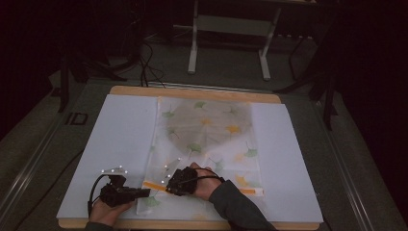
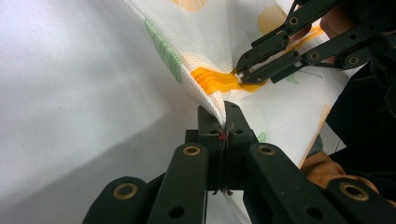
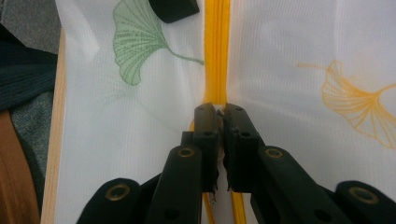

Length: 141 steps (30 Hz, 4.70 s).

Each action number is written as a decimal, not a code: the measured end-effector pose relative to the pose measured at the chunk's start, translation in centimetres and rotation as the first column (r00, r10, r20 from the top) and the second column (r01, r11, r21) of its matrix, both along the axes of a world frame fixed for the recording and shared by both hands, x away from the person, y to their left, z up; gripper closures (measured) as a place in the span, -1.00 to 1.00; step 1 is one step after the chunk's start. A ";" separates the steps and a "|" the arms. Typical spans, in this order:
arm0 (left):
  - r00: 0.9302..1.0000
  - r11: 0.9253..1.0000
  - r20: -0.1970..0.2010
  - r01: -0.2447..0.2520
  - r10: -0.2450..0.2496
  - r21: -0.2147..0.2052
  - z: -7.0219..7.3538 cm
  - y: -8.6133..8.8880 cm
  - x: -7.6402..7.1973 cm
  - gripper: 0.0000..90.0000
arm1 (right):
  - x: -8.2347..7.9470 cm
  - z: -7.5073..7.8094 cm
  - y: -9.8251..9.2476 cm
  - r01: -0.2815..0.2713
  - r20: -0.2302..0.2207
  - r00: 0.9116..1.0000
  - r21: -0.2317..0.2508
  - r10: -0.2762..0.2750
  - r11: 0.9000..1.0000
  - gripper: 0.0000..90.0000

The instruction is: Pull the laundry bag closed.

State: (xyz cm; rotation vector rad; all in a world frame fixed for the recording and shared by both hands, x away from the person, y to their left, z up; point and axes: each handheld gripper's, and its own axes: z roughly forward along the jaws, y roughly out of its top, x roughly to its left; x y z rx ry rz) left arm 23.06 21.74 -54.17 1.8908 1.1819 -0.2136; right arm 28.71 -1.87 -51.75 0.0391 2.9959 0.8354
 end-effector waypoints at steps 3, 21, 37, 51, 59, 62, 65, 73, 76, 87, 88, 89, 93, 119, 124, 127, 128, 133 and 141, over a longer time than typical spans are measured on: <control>1.000 1.000 0.000 0.001 -0.001 0.000 0.0 0.0 0.0 0.97 | 0.0 0.0 -0.2 -0.002 0.003 1.000 0.001 0.002 1.000 0.88; 1.000 1.000 0.003 0.000 0.000 -0.003 0.0 0.1 0.0 0.97 | -0.1 0.1 -1.2 0.002 0.013 1.000 -0.021 -0.002 1.000 0.88; 1.000 1.000 0.006 -0.001 0.001 -0.007 0.1 0.2 -0.1 0.97 | -0.1 0.2 -2.2 0.011 0.022 1.000 -0.039 -0.010 0.999 0.88; 1.000 1.000 0.006 -0.005 0.005 -0.012 0.1 0.3 -0.1 0.97 | 0.0 0.3 -3.2 0.019 0.028 0.999 -0.057 -0.017 0.998 0.88; 1.000 1.000 0.006 -0.007 0.007 -0.011 0.1 0.3 -0.1 0.97 | 0.1 0.4 -3.9 0.027 0.028 0.999 -0.074 -0.025 0.997 0.88; 1.000 1.000 0.007 -0.006 0.006 -0.010 0.1 0.4 -0.1 0.97 | 0.1 0.4 -4.3 0.032 0.026 0.999 -0.080 -0.030 0.996 0.88; 1.000 1.000 0.008 -0.007 0.007 -0.011 0.1 0.4 -0.1 0.97 | 0.2 0.5 -4.6 0.034 0.026 0.999 -0.086 -0.032 0.996 0.89; 1.000 1.000 0.009 -0.004 0.005 -0.014 0.2 0.4 -0.1 0.97 | 0.2 0.5 -5.1 0.034 0.029 0.999 -0.099 -0.031 0.995 0.88; 1.000 1.000 0.009 -0.005 0.005 -0.016 0.2 0.5 -0.1 0.97 | 0.2 0.6 -5.3 0.037 0.032 0.999 -0.105 -0.034 0.994 0.89; 1.000 1.000 0.010 -0.004 0.004 -0.017 0.1 0.5 -0.1 0.97 | 0.3 0.6 -5.9 0.044 0.031 0.999 -0.121 -0.041 0.992 0.89; 1.000 1.000 0.009 -0.006 0.006 -0.017 0.1 0.5 -0.1 0.97 | 0.3 0.6 -5.9 0.045 0.029 0.999 -0.121 -0.042 0.992 0.89; 1.000 1.000 0.009 -0.006 0.006 -0.019 0.1 0.5 -0.1 0.97 | 0.3 0.6 -6.0 0.045 0.031 0.999 -0.123 -0.041 0.991 0.89; 1.000 1.000 0.009 -0.006 0.006 -0.018 0.1 0.5 -0.1 0.97 | 0.4 0.6 -6.2 0.045 0.029 0.999 -0.123 -0.041 0.991 0.89; 1.000 1.000 0.010 -0.005 0.005 -0.016 0.1 0.6 -0.1 0.97 | 0.2 0.9 -7.5 0.055 0.046 0.998 -0.161 -0.048 0.985 0.89; 1.000 1.000 0.009 -0.004 0.004 -0.017 0.1 0.6 -0.1 0.97 | 0.2 1.0 -7.8 0.058 0.044 0.998 -0.164 -0.051 0.985 0.89; 1.000 1.000 0.010 -0.004 0.005 -0.017 0.1 0.6 -0.1 0.97 | 0.2 1.0 -8.0 0.058 0.048 0.998 -0.163 -0.051 0.985 0.89; 1.000 1.000 0.011 -0.005 0.006 -0.015 0.1 0.6 -0.1 0.97 | 0.2 1.0 -8.1 0.060 0.052 0.997 -0.166 -0.052 0.984 0.89; 1.000 1.000 0.012 -0.008 0.008 -0.017 0.1 0.6 -0.1 0.97 | 0.2 1.0 -8.5 0.073 0.059 0.996 -0.164 -0.065 0.984 0.89; 1.000 1.000 0.012 -0.009 0.009 -0.017 0.1 0.7 -0.1 0.97 | 0.3 1.0 -9.5 0.089 0.059 0.995 -0.167 -0.080 0.982 0.89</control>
